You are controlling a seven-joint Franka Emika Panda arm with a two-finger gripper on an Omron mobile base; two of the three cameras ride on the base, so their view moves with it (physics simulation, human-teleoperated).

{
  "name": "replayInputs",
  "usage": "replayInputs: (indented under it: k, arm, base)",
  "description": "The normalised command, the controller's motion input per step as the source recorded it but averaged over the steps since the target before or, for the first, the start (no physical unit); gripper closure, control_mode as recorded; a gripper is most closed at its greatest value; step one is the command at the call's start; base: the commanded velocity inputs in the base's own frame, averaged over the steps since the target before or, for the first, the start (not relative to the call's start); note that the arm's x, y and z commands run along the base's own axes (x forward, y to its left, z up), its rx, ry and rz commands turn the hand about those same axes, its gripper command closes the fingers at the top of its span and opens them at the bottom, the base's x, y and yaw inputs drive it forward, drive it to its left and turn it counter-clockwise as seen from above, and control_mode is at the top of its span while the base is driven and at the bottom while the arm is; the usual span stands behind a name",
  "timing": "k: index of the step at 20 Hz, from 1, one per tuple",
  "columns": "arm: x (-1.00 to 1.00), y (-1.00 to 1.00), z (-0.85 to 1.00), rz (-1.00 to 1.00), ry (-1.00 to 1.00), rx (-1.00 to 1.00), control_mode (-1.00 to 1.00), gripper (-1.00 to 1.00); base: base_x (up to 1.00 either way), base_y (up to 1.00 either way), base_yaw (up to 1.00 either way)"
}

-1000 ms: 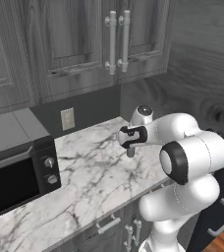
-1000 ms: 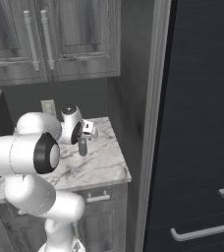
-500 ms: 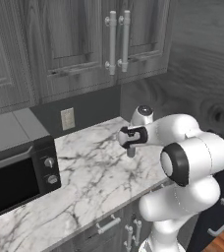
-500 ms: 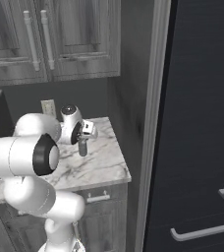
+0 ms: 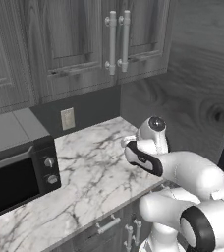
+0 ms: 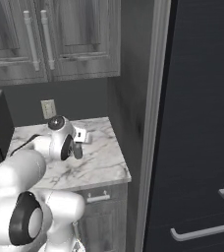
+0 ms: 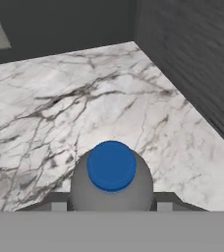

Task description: Place the drinks on the dining counter in a tight cluster.

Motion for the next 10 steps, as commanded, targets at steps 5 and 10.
replayInputs:
  k: [5, 10]
  arm:
    - [-0.10, 0.00, 0.93, 0.05, 0.00, 0.00, -1.00, 1.00]
    - [-0.22, -0.07, 0.90, 0.06, 0.01, 0.00, -1.00, 1.00]
  base:
    - [0.00, 0.00, 0.00]
    - [0.00, 0.00, 0.00]
